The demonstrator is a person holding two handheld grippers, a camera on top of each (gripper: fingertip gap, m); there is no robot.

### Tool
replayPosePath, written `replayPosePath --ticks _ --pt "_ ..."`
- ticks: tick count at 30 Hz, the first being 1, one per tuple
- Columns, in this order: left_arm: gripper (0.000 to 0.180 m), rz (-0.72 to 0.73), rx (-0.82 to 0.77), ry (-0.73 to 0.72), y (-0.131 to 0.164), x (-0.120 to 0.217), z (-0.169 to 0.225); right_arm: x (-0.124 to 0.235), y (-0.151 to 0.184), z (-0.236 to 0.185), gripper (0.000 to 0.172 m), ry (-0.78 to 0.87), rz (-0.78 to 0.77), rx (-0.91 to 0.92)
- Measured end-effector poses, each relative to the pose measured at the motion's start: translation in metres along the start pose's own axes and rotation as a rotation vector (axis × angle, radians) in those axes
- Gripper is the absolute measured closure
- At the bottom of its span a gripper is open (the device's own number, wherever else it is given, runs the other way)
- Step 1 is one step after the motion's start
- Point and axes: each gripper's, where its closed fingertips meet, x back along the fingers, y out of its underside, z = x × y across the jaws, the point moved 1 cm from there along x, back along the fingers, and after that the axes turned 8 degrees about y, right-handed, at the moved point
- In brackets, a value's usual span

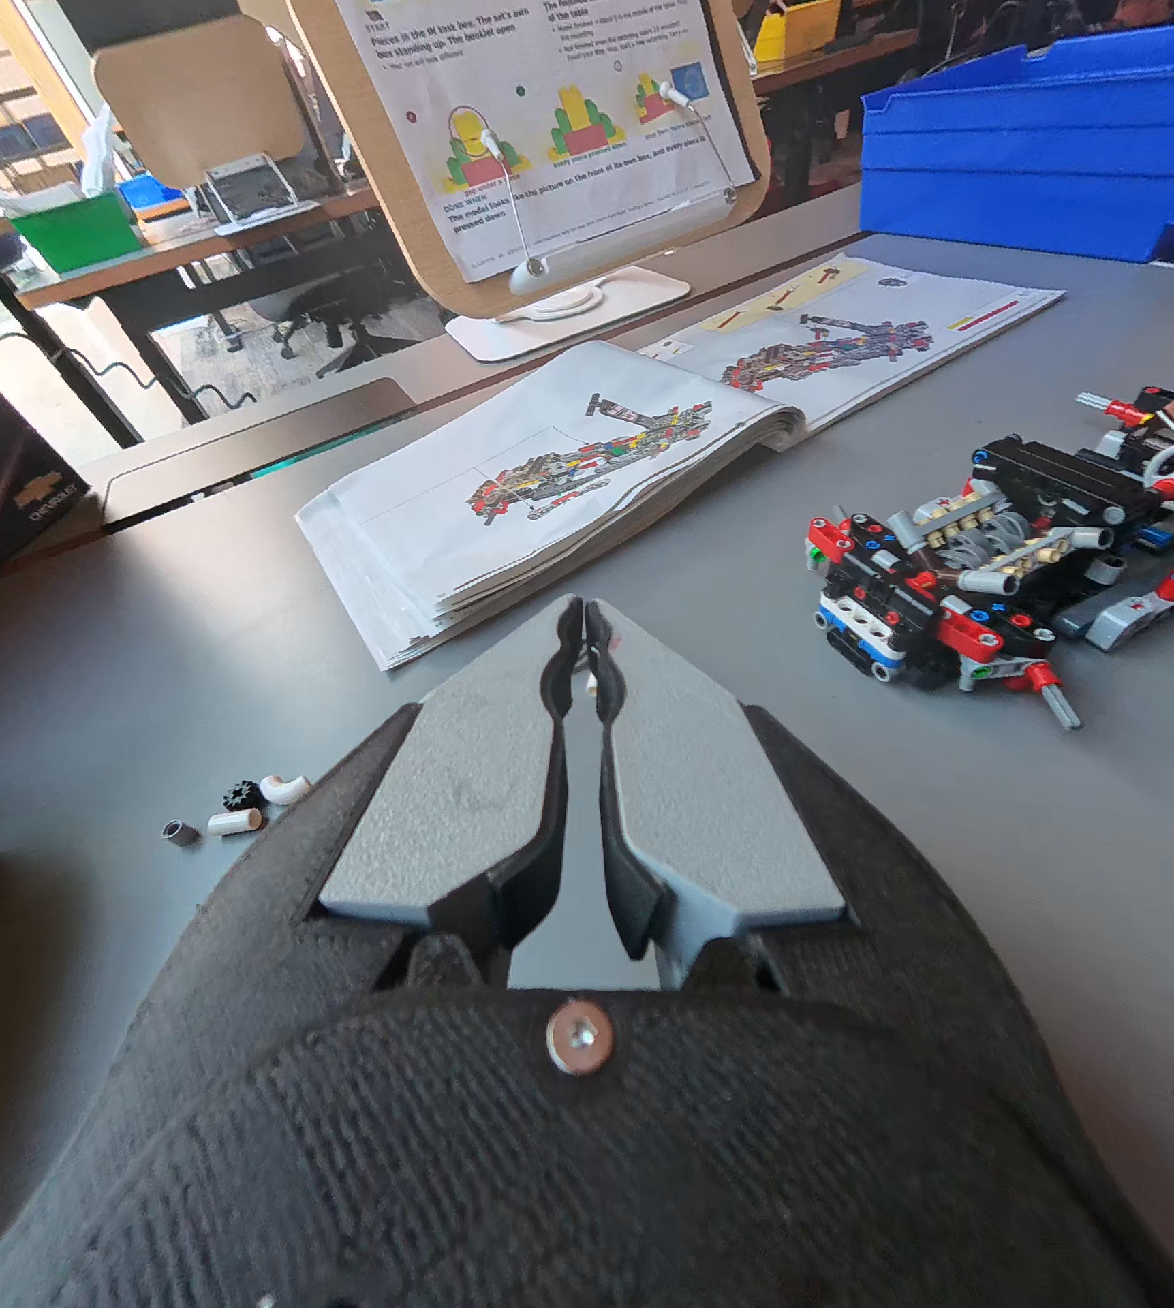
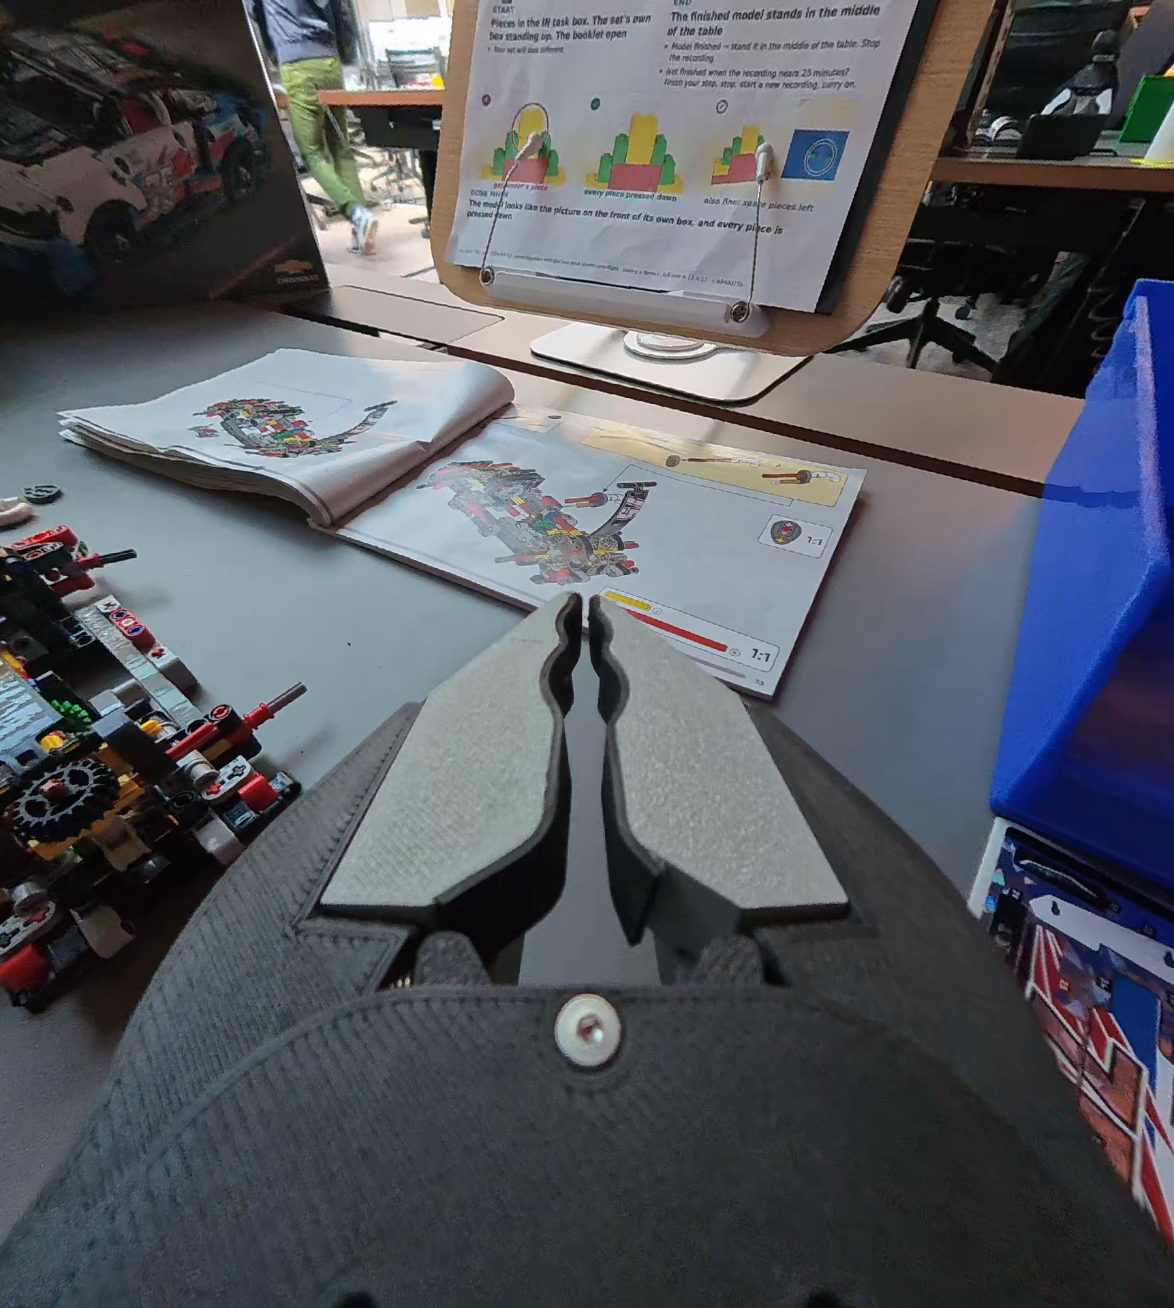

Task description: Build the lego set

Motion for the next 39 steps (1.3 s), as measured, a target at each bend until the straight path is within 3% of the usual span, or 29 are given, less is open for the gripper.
replayPosePath --ticks 16,39 --pt "0.18 -0.033 -0.053 -0.13 0.004 0.006 -0.009 -0.002 0.003 -0.029 0.171 -0.132 -0.022 0.043" --pt "0.18 0.054 -0.007 -0.056 -0.006 0.008 -0.004 -0.01 0.012 -0.043 0.172 -0.164 -0.102 0.08"
